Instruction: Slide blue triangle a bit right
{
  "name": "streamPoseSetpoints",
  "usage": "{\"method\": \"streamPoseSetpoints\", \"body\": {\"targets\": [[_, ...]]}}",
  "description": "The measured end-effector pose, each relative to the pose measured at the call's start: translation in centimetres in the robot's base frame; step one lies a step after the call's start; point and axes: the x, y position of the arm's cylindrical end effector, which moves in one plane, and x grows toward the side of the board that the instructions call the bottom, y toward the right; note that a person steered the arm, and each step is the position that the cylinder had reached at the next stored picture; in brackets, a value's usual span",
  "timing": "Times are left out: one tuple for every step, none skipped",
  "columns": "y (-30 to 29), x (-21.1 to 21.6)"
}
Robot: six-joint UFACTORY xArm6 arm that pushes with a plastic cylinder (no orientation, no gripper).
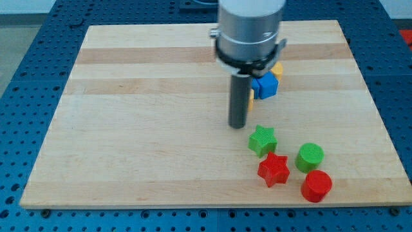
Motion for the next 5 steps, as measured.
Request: {"method": "streamPoseSetpoints", "body": {"targets": [[-5.5, -0.3], [-7.9, -3.7], [-8.1, -8.0], [-7.8, -11.5], [-6.4, -12.7]]}}
